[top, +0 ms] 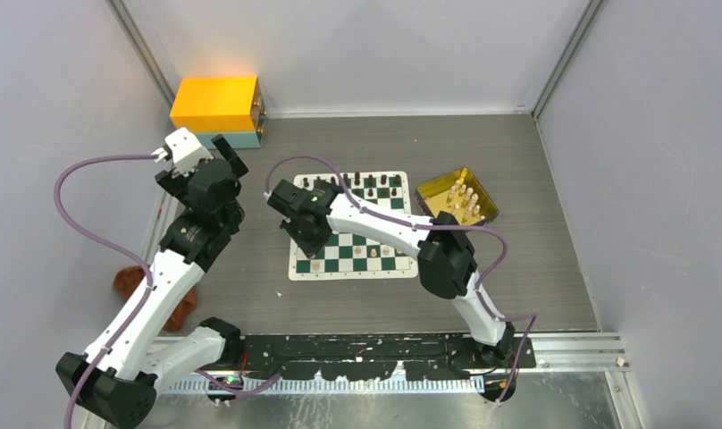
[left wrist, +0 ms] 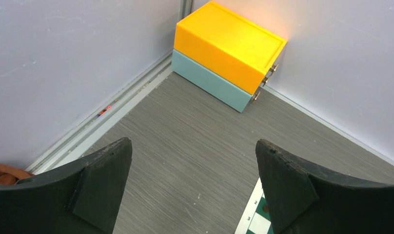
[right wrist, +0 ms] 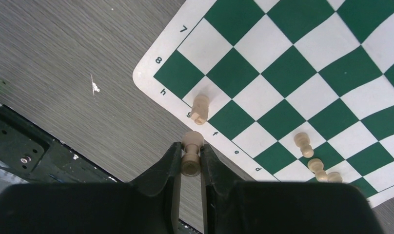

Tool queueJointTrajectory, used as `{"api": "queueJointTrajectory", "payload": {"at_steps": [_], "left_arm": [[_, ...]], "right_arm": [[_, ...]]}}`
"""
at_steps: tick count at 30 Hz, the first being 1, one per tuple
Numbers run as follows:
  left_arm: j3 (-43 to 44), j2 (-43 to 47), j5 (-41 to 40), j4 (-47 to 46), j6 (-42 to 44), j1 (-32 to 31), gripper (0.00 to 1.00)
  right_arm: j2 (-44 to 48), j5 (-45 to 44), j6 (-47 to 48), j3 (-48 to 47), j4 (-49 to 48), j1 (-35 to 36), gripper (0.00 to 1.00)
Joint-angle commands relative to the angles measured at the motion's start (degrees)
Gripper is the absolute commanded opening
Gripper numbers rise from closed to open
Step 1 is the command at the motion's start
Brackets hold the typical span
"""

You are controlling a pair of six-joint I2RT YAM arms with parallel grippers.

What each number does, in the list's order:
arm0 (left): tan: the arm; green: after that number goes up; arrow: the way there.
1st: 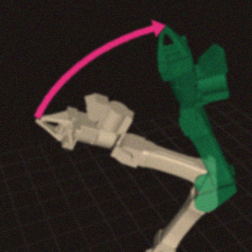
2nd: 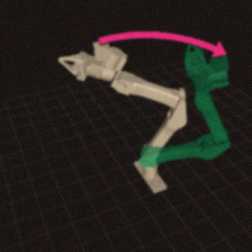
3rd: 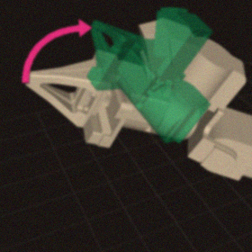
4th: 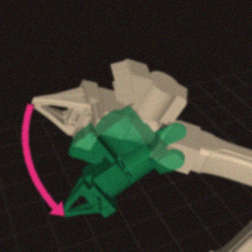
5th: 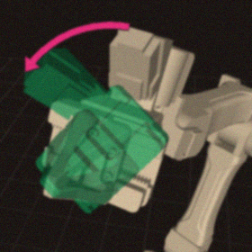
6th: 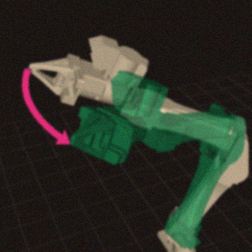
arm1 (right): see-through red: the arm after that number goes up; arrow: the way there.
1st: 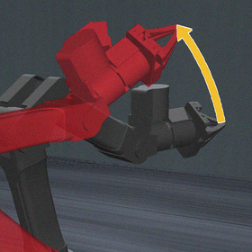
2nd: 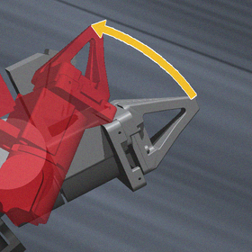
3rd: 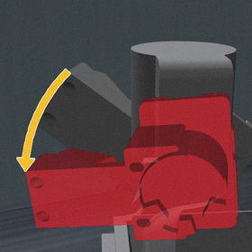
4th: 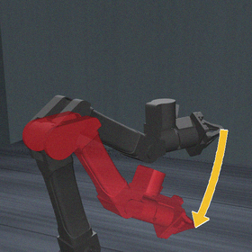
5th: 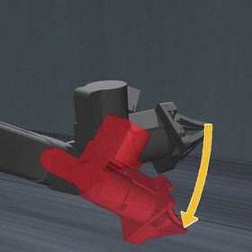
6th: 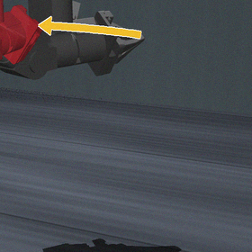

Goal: Set up the chess pieces on the board
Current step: Place the chess piece on the chessboard.

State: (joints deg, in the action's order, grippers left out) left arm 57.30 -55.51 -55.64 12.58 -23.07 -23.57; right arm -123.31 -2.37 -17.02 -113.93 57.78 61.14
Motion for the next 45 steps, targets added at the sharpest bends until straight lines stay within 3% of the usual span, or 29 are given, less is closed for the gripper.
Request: {"api": "queueJointTrajectory", "payload": {"at_steps": [1, 45], "left_arm": [[2.50, 2.33, -2.03, -0.56, 1.19, 0.19, 0.98], [3.70, 2.78, -0.26, -2.37, 3.39, 0.19, 0.98]], "right_arm": [[-0.69, -0.14, 1.62, -3.05, 0.75, 1.47, 0.00], [-9.30, -0.33, 6.20, -2.83, -8.47, 3.35, 0.00]]}}
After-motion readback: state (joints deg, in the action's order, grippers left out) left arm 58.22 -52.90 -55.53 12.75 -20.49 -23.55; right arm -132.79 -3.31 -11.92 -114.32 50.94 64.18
